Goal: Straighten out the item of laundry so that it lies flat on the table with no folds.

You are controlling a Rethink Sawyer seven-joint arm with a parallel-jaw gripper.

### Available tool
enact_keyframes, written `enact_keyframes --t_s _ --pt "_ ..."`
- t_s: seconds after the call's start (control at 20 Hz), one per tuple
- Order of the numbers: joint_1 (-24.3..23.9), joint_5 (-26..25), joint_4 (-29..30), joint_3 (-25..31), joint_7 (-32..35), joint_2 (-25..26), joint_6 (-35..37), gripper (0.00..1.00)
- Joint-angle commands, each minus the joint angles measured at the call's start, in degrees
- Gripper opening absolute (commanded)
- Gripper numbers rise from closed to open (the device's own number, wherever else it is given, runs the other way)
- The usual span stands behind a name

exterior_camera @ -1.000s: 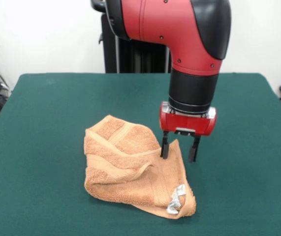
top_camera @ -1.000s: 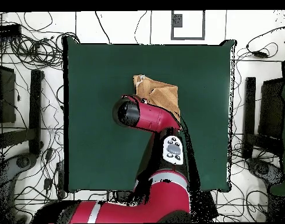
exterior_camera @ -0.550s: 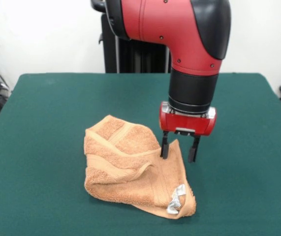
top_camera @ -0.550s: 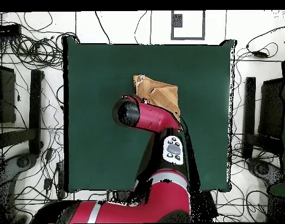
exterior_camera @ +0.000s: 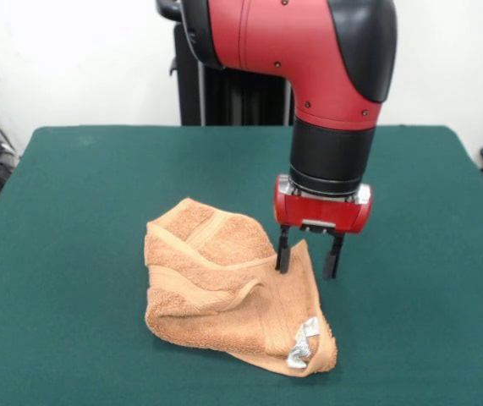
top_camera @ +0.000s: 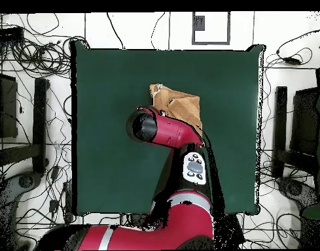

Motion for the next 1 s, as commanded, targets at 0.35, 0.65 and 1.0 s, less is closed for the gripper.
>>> enact_keyframes --t_s 0.35,0.65,1.0 --pt "0.9 2.5 0.3 2.3 11.5 -1.2 7.2 1.00" --pt "0.9 2.3 0.4 2.3 11.2 -1.1 7.3 1.00" --pt "1.0 2.0 0.5 2.3 10.9 -1.2 7.4 1.00"
